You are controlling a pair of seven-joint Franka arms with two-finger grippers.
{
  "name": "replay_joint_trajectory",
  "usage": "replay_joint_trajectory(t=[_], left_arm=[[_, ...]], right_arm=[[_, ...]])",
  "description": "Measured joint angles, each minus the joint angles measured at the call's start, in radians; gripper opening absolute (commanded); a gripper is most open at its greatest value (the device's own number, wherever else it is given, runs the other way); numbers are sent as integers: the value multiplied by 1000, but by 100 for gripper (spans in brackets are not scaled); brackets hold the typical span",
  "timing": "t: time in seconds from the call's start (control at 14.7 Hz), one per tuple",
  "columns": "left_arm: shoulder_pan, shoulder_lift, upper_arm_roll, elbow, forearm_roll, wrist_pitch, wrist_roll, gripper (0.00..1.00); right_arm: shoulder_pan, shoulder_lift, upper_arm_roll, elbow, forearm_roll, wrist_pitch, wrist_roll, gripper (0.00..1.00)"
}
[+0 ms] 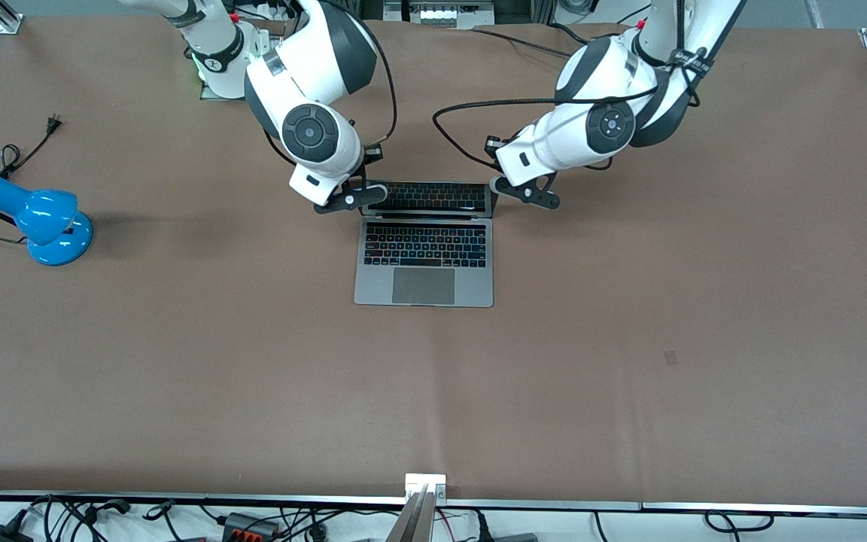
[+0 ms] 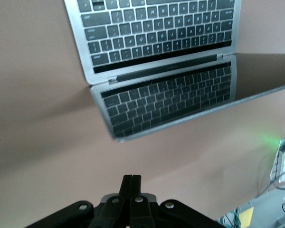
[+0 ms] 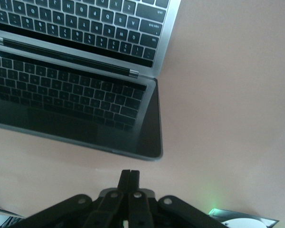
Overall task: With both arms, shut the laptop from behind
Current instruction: 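Push the screen's back with both grippers, tilting it toward the keyboard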
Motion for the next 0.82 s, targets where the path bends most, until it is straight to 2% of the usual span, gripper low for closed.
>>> replay_joint_trajectory(t=[0.82], left_arm=[[-17,73,-17,-29,-1,239,0,1]], right_arm=[[-15,79,-16,93,0,1,-2,0]])
